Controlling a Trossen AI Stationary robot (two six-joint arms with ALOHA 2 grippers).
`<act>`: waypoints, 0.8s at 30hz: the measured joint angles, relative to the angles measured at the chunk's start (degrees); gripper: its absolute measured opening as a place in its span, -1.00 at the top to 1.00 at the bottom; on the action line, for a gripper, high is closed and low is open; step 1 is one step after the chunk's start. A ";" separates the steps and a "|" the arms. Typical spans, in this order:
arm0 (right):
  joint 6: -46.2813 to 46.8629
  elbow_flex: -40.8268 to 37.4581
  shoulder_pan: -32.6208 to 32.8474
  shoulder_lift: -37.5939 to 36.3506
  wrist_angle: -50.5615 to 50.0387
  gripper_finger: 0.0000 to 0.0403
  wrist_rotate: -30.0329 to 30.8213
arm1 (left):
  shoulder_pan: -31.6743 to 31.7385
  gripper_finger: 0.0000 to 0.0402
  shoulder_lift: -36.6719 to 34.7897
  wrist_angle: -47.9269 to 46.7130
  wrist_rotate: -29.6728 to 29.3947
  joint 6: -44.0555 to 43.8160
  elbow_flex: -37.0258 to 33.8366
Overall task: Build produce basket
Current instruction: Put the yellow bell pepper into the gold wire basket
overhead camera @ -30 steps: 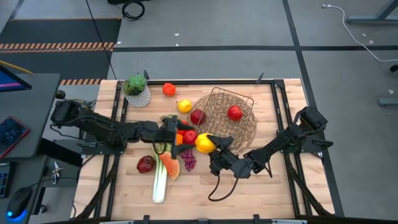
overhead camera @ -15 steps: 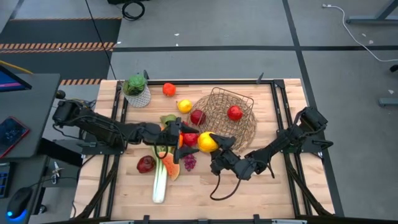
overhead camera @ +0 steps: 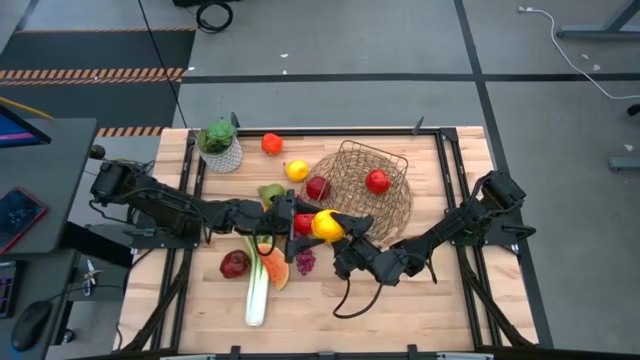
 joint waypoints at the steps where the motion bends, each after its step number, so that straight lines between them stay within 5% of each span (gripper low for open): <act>1: 0.56 0.00 -0.08 0.00 -0.62 -0.59 -0.28 | -0.16 -0.99 0.00 0.72 -0.12 0.87 0.00; 18: 3.82 0.00 -2.60 0.00 -1.98 -0.59 -7.58 | 0.23 -0.99 -0.02 0.40 -0.04 1.31 0.00; 24: 3.82 0.00 -2.62 0.00 -1.67 -0.59 -9.35 | 0.27 -0.85 -0.02 0.18 -0.08 1.31 0.00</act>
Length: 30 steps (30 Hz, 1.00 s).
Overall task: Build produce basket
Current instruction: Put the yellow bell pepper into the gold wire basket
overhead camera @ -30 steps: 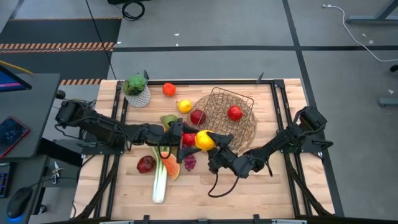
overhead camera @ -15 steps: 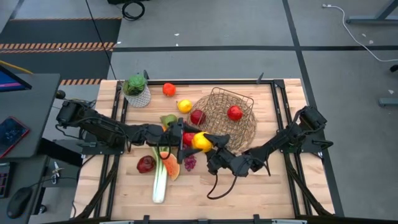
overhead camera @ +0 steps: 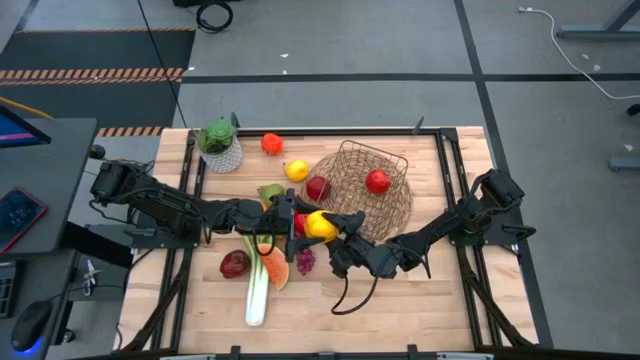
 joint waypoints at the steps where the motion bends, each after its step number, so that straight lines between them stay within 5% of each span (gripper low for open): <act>1: -0.02 0.00 0.00 0.00 -0.02 -0.59 -0.09 | 0.00 -0.81 0.00 -0.11 0.01 0.00 0.00; 13: -0.11 -0.02 0.00 0.00 0.00 -0.61 -0.20 | -0.02 -0.62 -0.04 -0.37 0.05 -0.01 0.00; 22: 0.68 -0.02 0.00 0.00 0.20 -0.96 0.04 | -0.04 -0.62 -0.04 -0.67 0.25 0.20 0.00; 30: 0.80 -0.02 2.41 0.00 0.59 -0.96 7.23 | -0.04 -0.62 -1.35 -0.11 0.21 4.89 -0.02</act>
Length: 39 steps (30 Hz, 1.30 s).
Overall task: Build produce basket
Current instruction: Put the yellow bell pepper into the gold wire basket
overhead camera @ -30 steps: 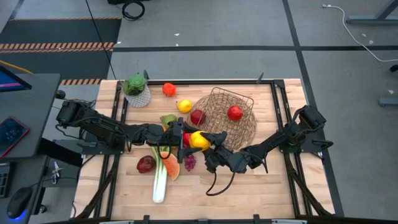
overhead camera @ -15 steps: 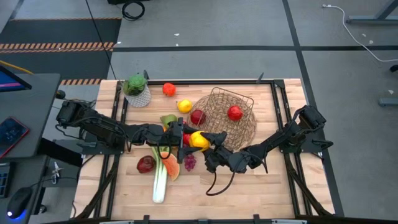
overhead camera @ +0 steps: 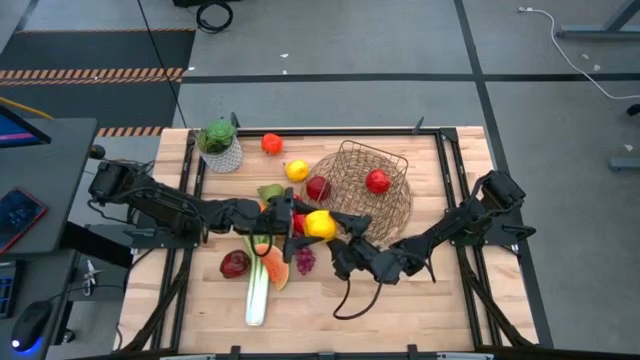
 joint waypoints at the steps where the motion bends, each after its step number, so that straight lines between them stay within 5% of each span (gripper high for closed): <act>1: 0.48 0.00 0.42 0.00 0.17 -0.97 0.92 | 0.04 -0.62 -0.34 0.14 0.00 0.78 0.00; 13: 7.44 0.00 4.53 0.00 0.71 -0.97 10.15 | 0.65 -0.63 -2.52 1.86 -0.16 17.11 0.02; 18: 13.13 0.00 4.69 -1.16 1.07 -0.97 8.19 | 0.56 -0.63 -3.45 2.66 -0.20 27.00 0.01; 25: 27.50 0.00 3.32 -4.53 -5.13 -0.97 -4.48 | -1.10 -0.63 -5.82 1.95 -0.25 37.15 -0.07; 31: 48.52 0.00 -0.61 -10.03 -22.07 -0.97 -23.14 | -4.56 -0.63 -9.83 -0.77 -2.67 42.39 -0.09; 39: 61.79 0.00 -7.21 -13.58 -24.48 -0.97 -44.03 | -8.10 -0.63 -11.59 -9.45 -3.53 60.08 -0.09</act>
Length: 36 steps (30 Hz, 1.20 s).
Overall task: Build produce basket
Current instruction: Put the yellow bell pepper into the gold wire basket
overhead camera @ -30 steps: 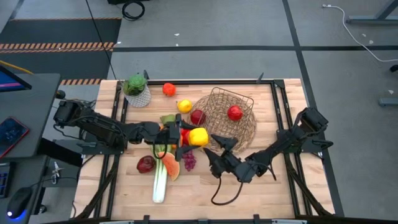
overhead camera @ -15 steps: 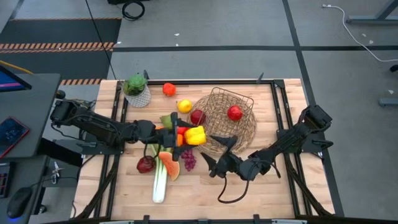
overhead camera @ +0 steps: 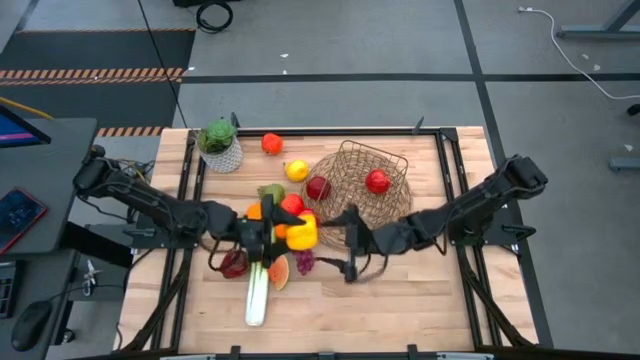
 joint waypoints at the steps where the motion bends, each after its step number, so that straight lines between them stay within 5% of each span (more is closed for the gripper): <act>1: 1.66 -0.02 -0.90 -0.31 -0.58 -0.97 -2.53 | -0.26 -0.63 0.06 -1.28 -0.06 3.31 0.00; 5: 7.56 0.00 -3.65 -1.89 -6.17 -0.97 -11.38 | -1.43 -0.63 0.66 -6.75 -1.04 12.44 -0.04; 11: 8.66 -0.02 -5.33 -3.16 -6.63 -0.97 -16.05 | -1.69 -0.63 0.53 -10.71 -1.15 22.16 0.00; 22: 2.68 -0.02 -5.67 -3.16 1.44 -0.97 -11.45 | -2.04 -0.63 0.53 -9.92 -1.62 39.88 0.00; 36: -3.30 -0.02 -5.82 0.67 8.49 -0.97 -10.25 | -1.78 -0.63 0.51 -7.81 -1.15 45.83 -0.11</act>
